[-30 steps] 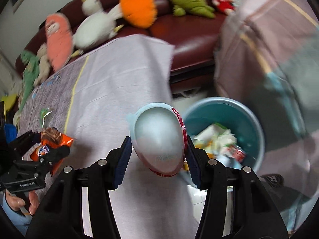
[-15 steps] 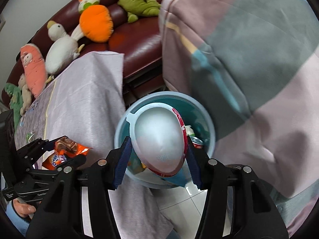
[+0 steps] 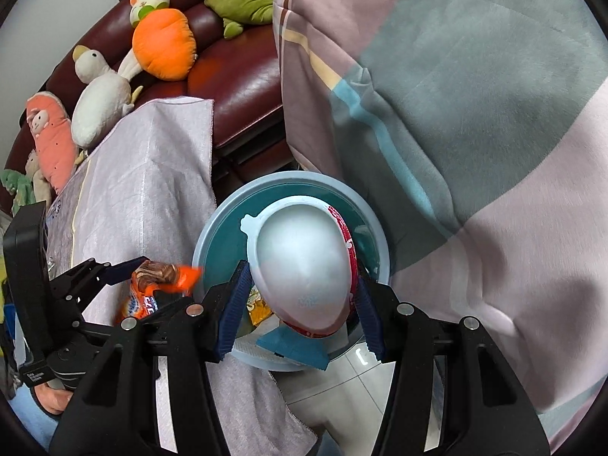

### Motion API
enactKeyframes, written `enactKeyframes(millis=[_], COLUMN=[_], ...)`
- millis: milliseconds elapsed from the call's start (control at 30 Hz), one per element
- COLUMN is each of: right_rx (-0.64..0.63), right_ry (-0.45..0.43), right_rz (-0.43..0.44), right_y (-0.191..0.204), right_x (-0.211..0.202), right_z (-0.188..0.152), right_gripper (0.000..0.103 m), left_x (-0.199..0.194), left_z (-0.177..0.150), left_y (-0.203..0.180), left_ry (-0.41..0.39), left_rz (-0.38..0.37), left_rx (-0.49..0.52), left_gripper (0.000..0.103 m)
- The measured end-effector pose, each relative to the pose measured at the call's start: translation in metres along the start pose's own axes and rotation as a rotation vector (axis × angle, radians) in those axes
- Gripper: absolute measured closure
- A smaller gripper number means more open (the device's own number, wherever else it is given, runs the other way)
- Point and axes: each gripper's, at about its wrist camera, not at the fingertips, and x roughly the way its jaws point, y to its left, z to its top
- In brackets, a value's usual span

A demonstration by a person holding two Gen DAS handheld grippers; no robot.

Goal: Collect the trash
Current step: 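Carry the bag and capsule half over the teal bin and open both tools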

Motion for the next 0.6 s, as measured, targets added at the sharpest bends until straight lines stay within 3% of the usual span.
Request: enactKeyframes(millis=[167,433,600], right_rx=[-0.005,-0.014,-0.014], right_ry=[0.008,0.015,0.016], right_rz=[-0.002,-0.006,-0.011], right_y=[0.0001,0.0040,0.0047], right_x=[0.0041,0.0079,0.0079], right_z=[0.0009,0.0039,0.0039], right_gripper=[0.052,0.052,0.052], left_x=[-0.0021,-0.0050,0.0000], left_z=[-0.0008,-0.0006,-0.0012], left_y=[0.0075,0.0054,0.0025], left_ry=[0.006,0.005,0.018], left_rz=[-0.041,-0.027,-0.027], left_rx=[-0.035,-0.021,-0.009], left_gripper=[0.012,0.011,0.005])
